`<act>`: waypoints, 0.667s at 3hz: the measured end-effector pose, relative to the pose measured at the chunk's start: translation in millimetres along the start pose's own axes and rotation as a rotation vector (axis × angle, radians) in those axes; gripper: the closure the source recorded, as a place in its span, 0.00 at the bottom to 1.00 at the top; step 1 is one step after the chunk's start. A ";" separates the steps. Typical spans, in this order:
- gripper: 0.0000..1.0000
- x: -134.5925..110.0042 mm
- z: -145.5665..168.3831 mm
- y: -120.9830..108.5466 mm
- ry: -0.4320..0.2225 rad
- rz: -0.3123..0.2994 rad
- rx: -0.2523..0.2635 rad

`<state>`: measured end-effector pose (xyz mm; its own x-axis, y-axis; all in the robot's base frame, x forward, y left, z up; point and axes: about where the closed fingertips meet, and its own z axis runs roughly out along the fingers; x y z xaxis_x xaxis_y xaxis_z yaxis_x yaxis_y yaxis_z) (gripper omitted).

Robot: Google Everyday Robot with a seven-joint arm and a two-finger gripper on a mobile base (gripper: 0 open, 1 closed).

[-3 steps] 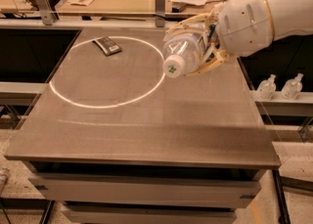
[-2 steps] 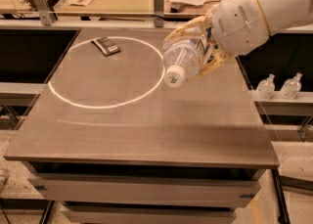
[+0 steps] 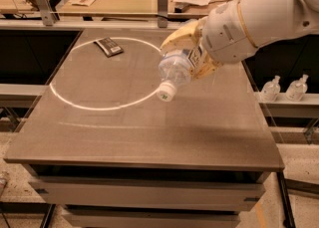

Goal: Knock blue plastic bottle over

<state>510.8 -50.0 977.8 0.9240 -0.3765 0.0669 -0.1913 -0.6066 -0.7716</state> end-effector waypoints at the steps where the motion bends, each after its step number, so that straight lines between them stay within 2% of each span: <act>1: 1.00 -0.2 0.0 0.0 -0.001 0.000 0.000; 2: 1.00 0.8 7.6 3.9 0.028 -0.038 -0.084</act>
Offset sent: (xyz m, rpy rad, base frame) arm 0.0188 0.0009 -0.0321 -0.5905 -0.0736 -0.0280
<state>513.3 -47.3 970.0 0.9218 -0.3705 0.1138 -0.1844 -0.6774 -0.7122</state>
